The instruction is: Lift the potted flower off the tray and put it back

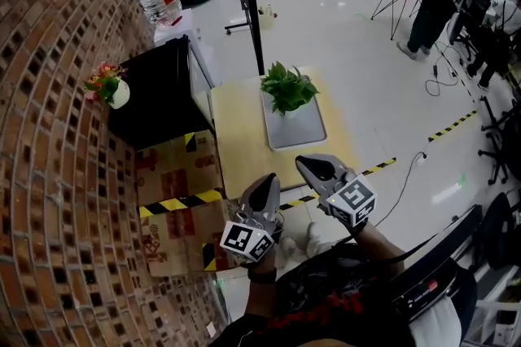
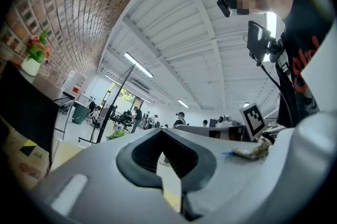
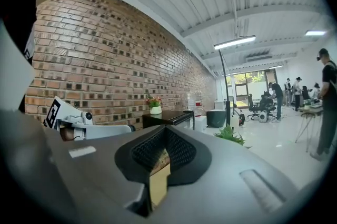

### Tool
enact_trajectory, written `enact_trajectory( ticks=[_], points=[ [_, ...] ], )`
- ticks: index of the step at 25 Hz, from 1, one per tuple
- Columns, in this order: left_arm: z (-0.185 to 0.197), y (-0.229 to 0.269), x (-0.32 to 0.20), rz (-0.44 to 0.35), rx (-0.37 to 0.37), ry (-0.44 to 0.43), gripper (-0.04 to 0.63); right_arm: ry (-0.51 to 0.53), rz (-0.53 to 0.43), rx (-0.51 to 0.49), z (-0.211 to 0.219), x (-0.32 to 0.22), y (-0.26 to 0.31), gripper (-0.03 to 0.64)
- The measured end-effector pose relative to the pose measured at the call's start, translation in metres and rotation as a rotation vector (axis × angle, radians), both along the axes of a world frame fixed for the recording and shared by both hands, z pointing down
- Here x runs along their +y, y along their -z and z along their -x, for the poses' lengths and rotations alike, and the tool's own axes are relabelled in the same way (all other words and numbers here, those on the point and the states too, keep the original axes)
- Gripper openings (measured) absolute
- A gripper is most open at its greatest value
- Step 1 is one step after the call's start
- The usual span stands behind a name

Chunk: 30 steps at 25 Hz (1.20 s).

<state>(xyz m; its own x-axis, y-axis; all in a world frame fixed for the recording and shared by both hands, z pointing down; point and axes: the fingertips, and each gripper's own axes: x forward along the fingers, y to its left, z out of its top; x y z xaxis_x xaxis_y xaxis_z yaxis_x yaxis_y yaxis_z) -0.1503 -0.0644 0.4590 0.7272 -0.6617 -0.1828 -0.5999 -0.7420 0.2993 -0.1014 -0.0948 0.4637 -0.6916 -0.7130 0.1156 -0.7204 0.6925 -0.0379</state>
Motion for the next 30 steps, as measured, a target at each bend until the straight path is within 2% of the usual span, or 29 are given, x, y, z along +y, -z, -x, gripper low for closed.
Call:
enact_trajectory(
  ticks=[5,9,17,24,30],
  points=[
    [-0.018,0.013,0.006,-0.021,-0.014,-0.005,0.0,0.022,-0.029,0.001,-0.006,0.003,0.012,0.003],
    [-0.031,0.023,0.022,-0.021,-0.069,-0.023,0.0,0.012,-0.051,-0.051,-0.018,0.02,0.027,0.003],
    [-0.103,0.038,0.073,-0.039,-0.106,-0.036,0.0,0.004,-0.083,-0.122,-0.092,0.074,0.043,0.003],
    [-0.179,0.029,0.144,-0.013,-0.168,-0.085,0.0,0.022,-0.029,-0.2,-0.148,0.135,0.022,0.003],
    [-0.191,0.021,0.174,0.02,-0.204,-0.057,0.0,0.028,0.01,-0.235,-0.164,0.165,0.01,0.003]
  ],
)
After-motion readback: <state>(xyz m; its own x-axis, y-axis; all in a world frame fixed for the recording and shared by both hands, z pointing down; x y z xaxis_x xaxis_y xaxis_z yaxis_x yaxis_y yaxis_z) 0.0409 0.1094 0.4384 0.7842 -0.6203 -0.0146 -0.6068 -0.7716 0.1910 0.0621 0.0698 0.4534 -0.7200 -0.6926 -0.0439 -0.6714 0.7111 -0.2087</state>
